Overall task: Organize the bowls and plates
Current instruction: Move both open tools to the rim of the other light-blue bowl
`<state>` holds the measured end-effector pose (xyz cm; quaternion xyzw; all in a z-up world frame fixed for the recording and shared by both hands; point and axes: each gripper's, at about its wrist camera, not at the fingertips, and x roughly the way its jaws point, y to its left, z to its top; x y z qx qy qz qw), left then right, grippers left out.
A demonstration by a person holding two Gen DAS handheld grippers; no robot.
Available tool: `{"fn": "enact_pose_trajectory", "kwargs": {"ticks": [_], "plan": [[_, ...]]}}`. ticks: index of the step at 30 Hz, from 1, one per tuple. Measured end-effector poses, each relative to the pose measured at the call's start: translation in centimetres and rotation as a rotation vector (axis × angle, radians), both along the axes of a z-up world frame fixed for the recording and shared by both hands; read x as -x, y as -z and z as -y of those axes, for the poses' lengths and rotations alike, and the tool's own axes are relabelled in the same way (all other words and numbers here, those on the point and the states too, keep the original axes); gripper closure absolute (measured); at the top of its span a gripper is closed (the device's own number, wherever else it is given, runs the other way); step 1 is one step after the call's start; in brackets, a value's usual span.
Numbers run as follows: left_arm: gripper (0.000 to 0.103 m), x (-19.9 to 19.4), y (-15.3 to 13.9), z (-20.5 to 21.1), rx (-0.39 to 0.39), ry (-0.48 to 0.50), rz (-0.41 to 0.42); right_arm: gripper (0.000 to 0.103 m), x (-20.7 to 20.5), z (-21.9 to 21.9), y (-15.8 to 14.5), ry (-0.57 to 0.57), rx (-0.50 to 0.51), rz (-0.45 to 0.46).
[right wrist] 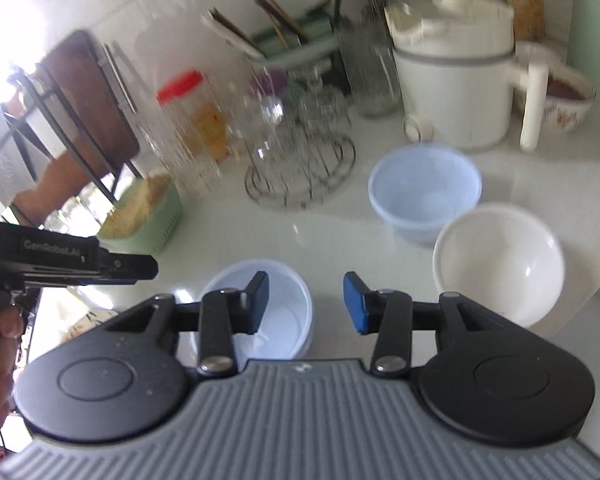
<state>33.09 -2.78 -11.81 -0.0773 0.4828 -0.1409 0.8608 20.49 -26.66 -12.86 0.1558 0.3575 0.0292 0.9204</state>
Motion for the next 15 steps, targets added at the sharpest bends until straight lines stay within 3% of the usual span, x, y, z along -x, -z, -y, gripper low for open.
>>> {"fn": "enact_pose_trajectory", "kwargs": {"ticks": [10,15], "plan": [[0.072,1.1,-5.6,-0.3,-0.017,-0.019,0.103,0.058,1.5,0.3,-6.4,-0.012,0.034,0.157],[0.072,2.5,-8.1,1.0,-0.027,0.021,0.152,0.058,2.7,1.0,-8.7,-0.013,0.04,0.217]]}}
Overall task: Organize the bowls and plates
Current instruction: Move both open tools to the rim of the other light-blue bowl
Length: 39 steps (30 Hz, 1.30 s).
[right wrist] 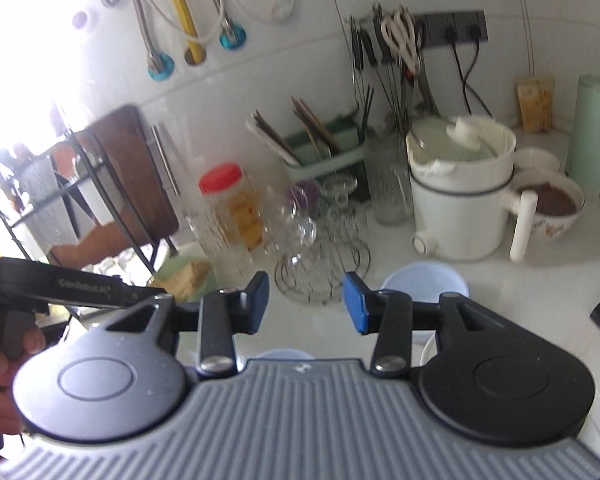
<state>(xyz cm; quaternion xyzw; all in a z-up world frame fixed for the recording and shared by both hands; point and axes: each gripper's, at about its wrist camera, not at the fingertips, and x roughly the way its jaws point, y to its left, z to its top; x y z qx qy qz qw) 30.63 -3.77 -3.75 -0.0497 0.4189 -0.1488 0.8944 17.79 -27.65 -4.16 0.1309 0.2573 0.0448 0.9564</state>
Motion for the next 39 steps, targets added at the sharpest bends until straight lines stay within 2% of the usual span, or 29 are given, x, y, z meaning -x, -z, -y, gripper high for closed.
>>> {"fn": "enact_pose_trajectory", "kwargs": {"ticks": [6,12,15,18,30,35,39], "plan": [[0.072,1.2,-1.0,2.3,0.015,0.019,0.029,0.058,0.9,1.9,-0.8,0.012,-0.009,0.008],[0.072,1.7,-0.2,4.6,0.051,0.014,-0.001,0.058,1.7,4.3,-0.2,0.018,-0.034,-0.012],[0.072,1.7,0.3,6.1,0.045,0.033,-0.012,0.058,2.1,5.5,0.1,0.026,-0.031,-0.027],[0.072,1.8,0.5,7.4,0.032,0.058,0.003,0.058,3.2,6.7,0.0,0.027,-0.033,-0.002],[0.072,-0.8,3.0,13.0,0.054,0.173,-0.039,0.058,3.9,9.4,2.0,0.121,-0.043,-0.043],[0.072,-2.8,4.3,14.9,0.054,0.196,-0.051,0.058,2.9,10.6,3.4,0.17,-0.045,-0.063],[0.071,-4.7,5.4,15.8,0.053,0.195,-0.092,0.058,1.2,11.3,4.7,0.188,-0.069,-0.096]]}}
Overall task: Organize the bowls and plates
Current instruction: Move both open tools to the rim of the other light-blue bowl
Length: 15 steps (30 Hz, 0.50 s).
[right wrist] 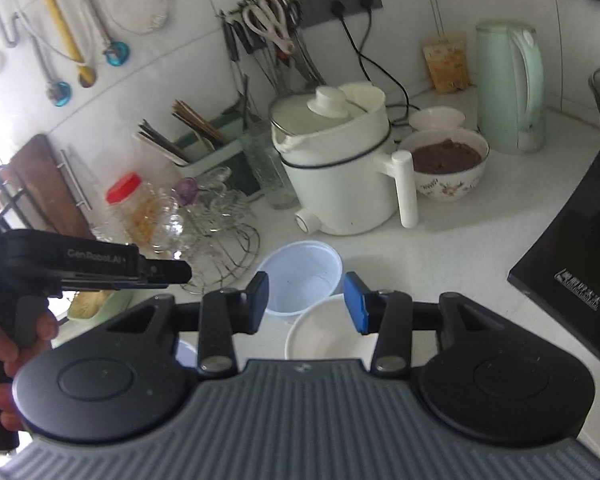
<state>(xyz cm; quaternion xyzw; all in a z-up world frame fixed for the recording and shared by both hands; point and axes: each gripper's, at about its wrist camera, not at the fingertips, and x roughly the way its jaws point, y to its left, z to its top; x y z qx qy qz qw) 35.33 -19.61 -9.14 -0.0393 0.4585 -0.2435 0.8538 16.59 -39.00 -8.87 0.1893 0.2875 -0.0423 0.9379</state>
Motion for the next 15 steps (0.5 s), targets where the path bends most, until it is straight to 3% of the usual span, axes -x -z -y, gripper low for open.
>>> {"fn": "enact_pose_trajectory", "kwargs": {"ticks": [1,2,4,12,15], "plan": [[0.065,-0.4,0.2,0.1,0.003,0.001,-0.008,0.058,-0.4,0.1,0.3,0.002,-0.005,-0.005],[0.052,-0.8,0.3,0.2,-0.002,-0.003,-0.012,0.058,-0.9,0.3,0.5,0.004,-0.006,-0.011],[0.044,-1.6,0.6,0.7,-0.036,-0.008,-0.012,0.058,-1.7,0.4,1.0,0.01,0.0,-0.024],[0.041,-5.8,3.0,1.8,-0.003,0.025,-0.07,0.057,-5.5,1.9,3.2,0.035,-0.016,-0.077],[0.041,-6.6,3.8,2.1,0.021,0.026,-0.086,0.047,-7.2,2.3,4.4,0.013,-0.048,-0.096]]}}
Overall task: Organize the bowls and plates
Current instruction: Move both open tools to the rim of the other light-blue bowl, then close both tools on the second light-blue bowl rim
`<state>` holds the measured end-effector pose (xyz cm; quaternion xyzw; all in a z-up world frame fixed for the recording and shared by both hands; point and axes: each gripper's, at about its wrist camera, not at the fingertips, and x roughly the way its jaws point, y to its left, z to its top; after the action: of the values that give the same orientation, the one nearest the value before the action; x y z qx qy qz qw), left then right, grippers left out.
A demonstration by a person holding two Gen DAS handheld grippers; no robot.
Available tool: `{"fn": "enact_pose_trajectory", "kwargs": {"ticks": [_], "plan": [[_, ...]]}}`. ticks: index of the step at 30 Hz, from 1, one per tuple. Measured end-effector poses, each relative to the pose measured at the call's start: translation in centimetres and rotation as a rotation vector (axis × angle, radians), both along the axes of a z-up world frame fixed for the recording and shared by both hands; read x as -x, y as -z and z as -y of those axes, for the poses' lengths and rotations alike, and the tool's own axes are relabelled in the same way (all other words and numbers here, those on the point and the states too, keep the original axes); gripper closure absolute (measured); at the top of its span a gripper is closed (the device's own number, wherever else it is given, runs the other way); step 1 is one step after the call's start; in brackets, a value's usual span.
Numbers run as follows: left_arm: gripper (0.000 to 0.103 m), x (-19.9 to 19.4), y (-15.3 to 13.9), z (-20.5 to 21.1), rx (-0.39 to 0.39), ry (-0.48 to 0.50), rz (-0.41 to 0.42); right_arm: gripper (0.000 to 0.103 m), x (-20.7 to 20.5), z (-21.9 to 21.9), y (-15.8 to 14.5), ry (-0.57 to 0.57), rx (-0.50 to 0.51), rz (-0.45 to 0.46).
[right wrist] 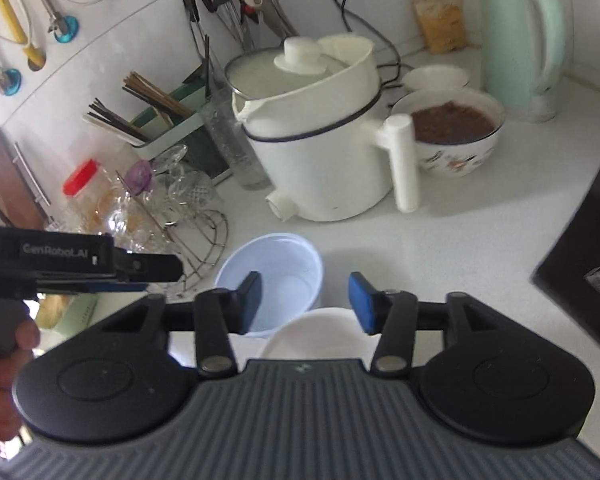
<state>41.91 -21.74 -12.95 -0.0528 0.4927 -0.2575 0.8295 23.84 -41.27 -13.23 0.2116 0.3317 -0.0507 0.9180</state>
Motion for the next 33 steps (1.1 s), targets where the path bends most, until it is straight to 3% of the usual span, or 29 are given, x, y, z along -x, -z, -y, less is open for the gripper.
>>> {"fn": "enact_pose_trajectory", "kwargs": {"ticks": [10,15,18,20,26,33], "plan": [[0.042,-3.1,4.1,0.8,-0.015,-0.019,-0.125,0.047,-4.2,0.3,3.2,0.047,-0.079,-0.083],[0.044,-4.2,6.0,1.8,-0.04,0.001,-0.157,0.063,-5.8,1.0,4.6,0.084,-0.133,-0.107],[0.048,-4.8,6.9,1.9,-0.048,0.003,-0.169,0.067,-6.6,1.3,5.6,0.097,-0.17,-0.133],[0.053,-5.2,7.6,1.8,-0.041,0.002,-0.188,0.068,-6.9,1.1,6.0,0.092,-0.162,-0.141],[0.074,-6.0,9.0,1.4,-0.023,-0.004,-0.211,0.083,-7.8,0.2,6.6,0.086,-0.141,-0.17],[0.087,-5.7,9.1,0.7,-0.014,-0.024,-0.196,0.089,-7.7,-0.1,6.8,0.102,-0.132,-0.178]]}}
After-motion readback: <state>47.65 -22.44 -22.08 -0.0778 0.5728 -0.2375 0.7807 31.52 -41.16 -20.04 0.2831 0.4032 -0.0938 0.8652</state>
